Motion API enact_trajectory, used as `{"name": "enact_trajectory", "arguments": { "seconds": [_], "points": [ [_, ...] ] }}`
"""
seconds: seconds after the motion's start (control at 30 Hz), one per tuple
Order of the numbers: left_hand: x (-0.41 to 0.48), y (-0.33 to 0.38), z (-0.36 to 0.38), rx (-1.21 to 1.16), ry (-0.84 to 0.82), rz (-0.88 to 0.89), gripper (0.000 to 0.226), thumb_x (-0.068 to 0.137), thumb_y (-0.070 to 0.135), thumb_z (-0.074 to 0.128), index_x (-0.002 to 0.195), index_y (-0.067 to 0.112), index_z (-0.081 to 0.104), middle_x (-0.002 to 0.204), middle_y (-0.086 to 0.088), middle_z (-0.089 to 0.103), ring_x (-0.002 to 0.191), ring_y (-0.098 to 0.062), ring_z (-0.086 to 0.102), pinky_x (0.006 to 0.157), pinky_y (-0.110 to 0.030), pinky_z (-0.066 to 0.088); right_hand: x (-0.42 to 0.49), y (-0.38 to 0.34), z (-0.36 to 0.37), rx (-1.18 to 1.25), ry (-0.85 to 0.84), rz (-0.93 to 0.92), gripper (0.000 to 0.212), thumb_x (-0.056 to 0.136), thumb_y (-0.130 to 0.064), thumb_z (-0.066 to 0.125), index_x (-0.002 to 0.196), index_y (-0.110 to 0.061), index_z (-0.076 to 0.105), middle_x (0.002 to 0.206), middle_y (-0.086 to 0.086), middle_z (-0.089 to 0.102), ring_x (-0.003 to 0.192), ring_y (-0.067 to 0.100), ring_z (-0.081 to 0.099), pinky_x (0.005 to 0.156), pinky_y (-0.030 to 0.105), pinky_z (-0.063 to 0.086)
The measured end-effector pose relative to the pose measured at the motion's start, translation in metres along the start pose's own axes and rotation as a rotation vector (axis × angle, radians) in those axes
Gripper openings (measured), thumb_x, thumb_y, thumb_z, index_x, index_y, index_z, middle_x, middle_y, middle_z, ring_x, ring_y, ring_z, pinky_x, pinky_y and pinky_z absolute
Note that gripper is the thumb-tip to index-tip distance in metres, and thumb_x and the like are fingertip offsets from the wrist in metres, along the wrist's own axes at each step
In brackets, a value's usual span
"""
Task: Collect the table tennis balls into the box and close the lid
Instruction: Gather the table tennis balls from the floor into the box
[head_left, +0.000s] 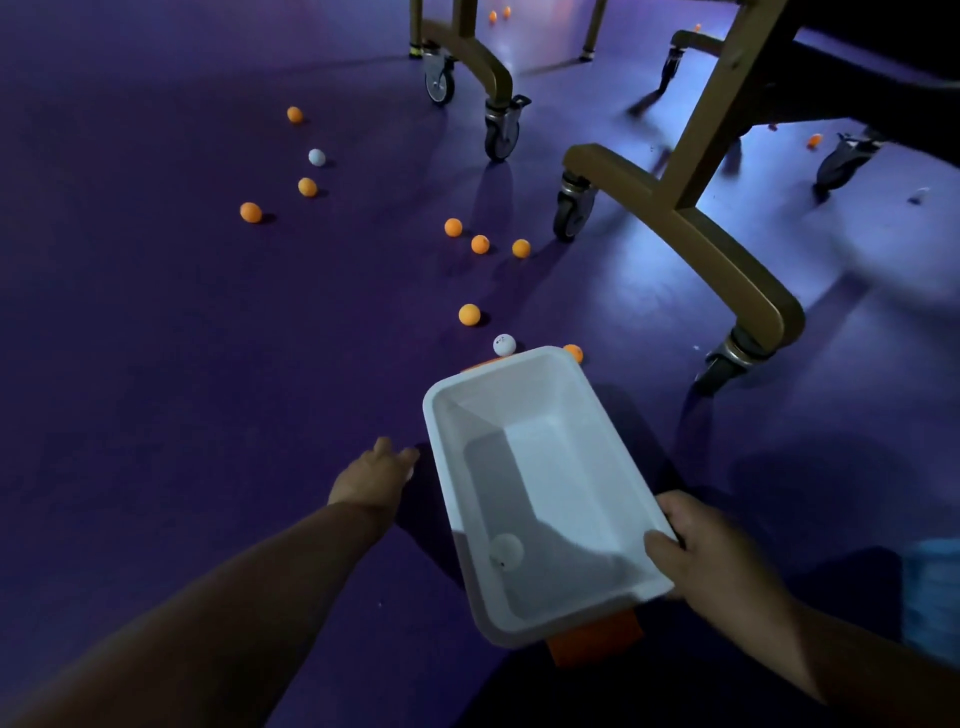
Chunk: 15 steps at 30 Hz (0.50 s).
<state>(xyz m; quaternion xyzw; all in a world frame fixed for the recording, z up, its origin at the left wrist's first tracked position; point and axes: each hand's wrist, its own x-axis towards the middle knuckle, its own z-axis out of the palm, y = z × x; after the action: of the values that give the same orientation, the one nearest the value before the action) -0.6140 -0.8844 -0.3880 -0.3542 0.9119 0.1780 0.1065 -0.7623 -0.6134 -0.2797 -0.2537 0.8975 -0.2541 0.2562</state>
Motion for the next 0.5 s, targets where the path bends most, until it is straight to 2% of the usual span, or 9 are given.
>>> {"name": "enact_trajectory", "arguments": {
  "seconds": [0.07,0.1,0.17,0.23,0.3,0.4,0.5],
  "points": [
    [-0.006,-0.007,-0.007,-0.155,0.131,-0.074,0.028,0.099,0.026,0.037,0.122,0.012,0.045,0.115,-0.016,0.047,0.097,-0.037,0.056,0.077,-0.045,0.049,-0.001,-0.004,0.001,0.045,-0.028,0.005,0.009,0.089,-0.008,0.053,0.090,-0.014,0.059,0.083,-0.004,0.067,0.068,0.012,0.066,0.048,0.023,0.054],
    [-0.009,-0.011,-0.012,-0.248,0.231,-0.098,0.027,0.098,0.026,0.040,0.118,0.009,0.045,0.114,-0.018,0.048,0.095,-0.039,0.057,0.074,-0.046,0.048,-0.001,-0.005,0.003,0.053,-0.039,-0.006,0.010,0.089,-0.008,0.052,0.090,-0.015,0.059,0.083,-0.004,0.068,0.067,0.013,0.067,0.048,0.022,0.053],
    [-0.017,-0.013,-0.031,-0.363,0.429,-0.060,0.028,0.095,0.026,0.048,0.115,0.006,0.047,0.114,-0.018,0.053,0.096,-0.039,0.057,0.072,-0.043,0.045,-0.001,-0.009,0.004,0.063,-0.038,-0.035,0.013,0.089,-0.009,0.053,0.089,-0.019,0.060,0.082,-0.004,0.068,0.065,0.016,0.067,0.050,0.027,0.056],
    [-0.028,-0.013,-0.057,-0.405,0.562,0.025,0.034,0.091,0.029,0.057,0.117,0.008,0.050,0.113,-0.011,0.059,0.098,-0.033,0.058,0.071,-0.034,0.040,0.000,-0.017,0.007,0.063,-0.029,-0.071,0.014,0.088,-0.009,0.054,0.087,-0.022,0.060,0.079,-0.004,0.068,0.061,0.017,0.068,0.050,0.029,0.056],
    [-0.043,-0.014,-0.080,-0.405,0.608,0.134,0.040,0.087,0.033,0.062,0.119,0.012,0.053,0.108,-0.005,0.062,0.094,-0.026,0.058,0.070,-0.030,0.038,0.000,-0.032,0.012,0.047,-0.027,-0.121,0.013,0.088,-0.008,0.055,0.086,-0.020,0.060,0.078,-0.001,0.068,0.056,0.015,0.067,0.047,0.027,0.054],
    [-0.077,-0.024,-0.098,-0.374,0.596,0.290,0.047,0.079,0.046,0.059,0.117,0.018,0.059,0.102,0.000,0.062,0.090,-0.020,0.056,0.075,-0.028,0.042,0.002,-0.065,0.025,0.041,-0.066,-0.209,0.012,0.090,-0.005,0.054,0.090,-0.015,0.060,0.078,0.000,0.068,0.052,0.008,0.065,0.043,0.019,0.049],
    [-0.114,-0.042,-0.099,-0.271,0.581,0.287,0.053,0.079,0.034,0.068,0.129,0.020,0.054,0.113,0.000,0.062,0.104,-0.022,0.052,0.087,-0.031,0.044,0.000,-0.104,0.046,0.048,-0.121,-0.275,0.015,0.089,-0.005,0.054,0.088,-0.019,0.059,0.080,-0.001,0.067,0.055,0.004,0.065,0.043,0.018,0.050]
  ]
}}
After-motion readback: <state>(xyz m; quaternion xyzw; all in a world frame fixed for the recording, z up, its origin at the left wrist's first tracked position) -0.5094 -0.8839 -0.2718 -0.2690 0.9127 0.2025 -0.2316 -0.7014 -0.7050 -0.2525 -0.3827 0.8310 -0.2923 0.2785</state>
